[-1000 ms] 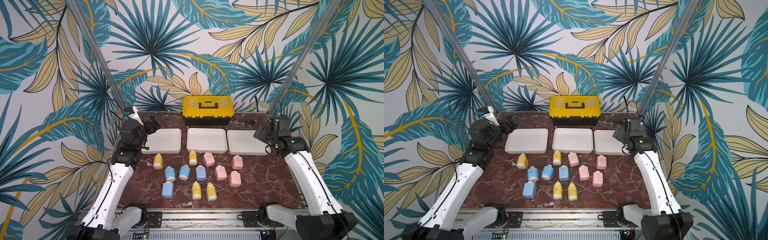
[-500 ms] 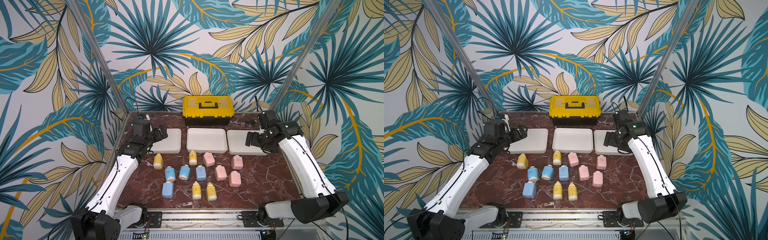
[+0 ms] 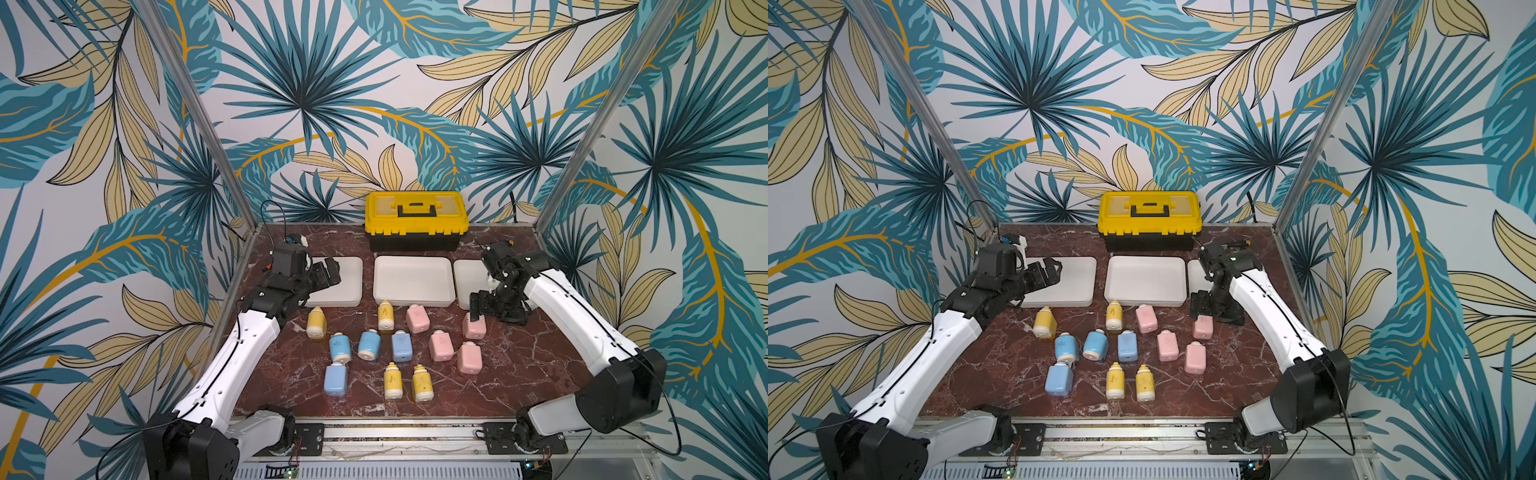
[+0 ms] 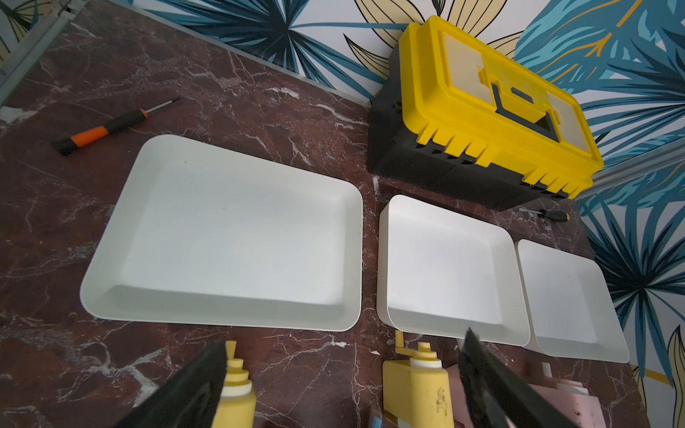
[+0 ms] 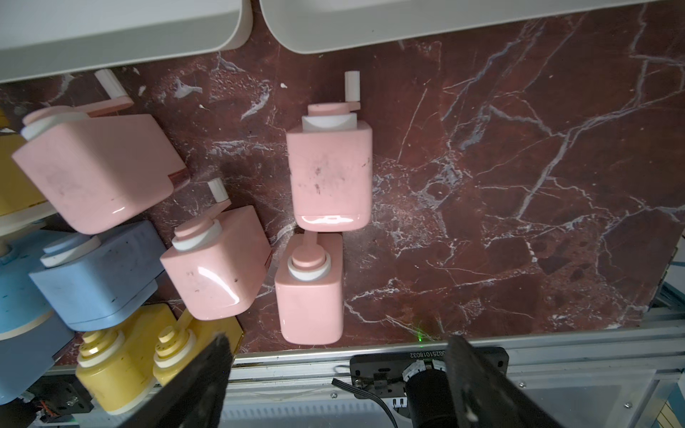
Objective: Place the pencil sharpeners by color into the storage box
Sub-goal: Pick up the pencil sharpener from the center of the board.
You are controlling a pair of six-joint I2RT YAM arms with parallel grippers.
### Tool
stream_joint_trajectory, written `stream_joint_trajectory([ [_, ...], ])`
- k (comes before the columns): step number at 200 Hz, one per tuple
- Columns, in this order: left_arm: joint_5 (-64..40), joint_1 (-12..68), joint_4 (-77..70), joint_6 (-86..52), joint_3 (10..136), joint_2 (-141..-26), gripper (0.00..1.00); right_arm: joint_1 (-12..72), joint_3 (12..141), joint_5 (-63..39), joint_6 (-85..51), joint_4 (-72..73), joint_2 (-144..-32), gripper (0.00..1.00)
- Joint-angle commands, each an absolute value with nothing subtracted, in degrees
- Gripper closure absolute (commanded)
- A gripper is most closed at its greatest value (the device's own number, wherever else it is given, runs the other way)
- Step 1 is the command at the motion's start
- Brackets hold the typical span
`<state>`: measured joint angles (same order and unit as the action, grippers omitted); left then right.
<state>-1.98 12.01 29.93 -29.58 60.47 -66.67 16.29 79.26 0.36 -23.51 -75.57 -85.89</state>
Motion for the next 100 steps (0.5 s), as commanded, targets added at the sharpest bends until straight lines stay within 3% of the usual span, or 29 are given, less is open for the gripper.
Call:
stream_joint_trajectory([
  [1, -2.4, 12.4, 30.8, -29.3, 59.6, -66.5, 0.01, 16.5, 77.7, -0.7, -20.8, -72.4, -88.8, 0.09],
  [100, -1.6, 12.8, 30.8, -29.4, 58.4, -66.4, 0.01, 14.0, 78.3, -3.5, -16.0, -69.4, -97.3, 0.14],
])
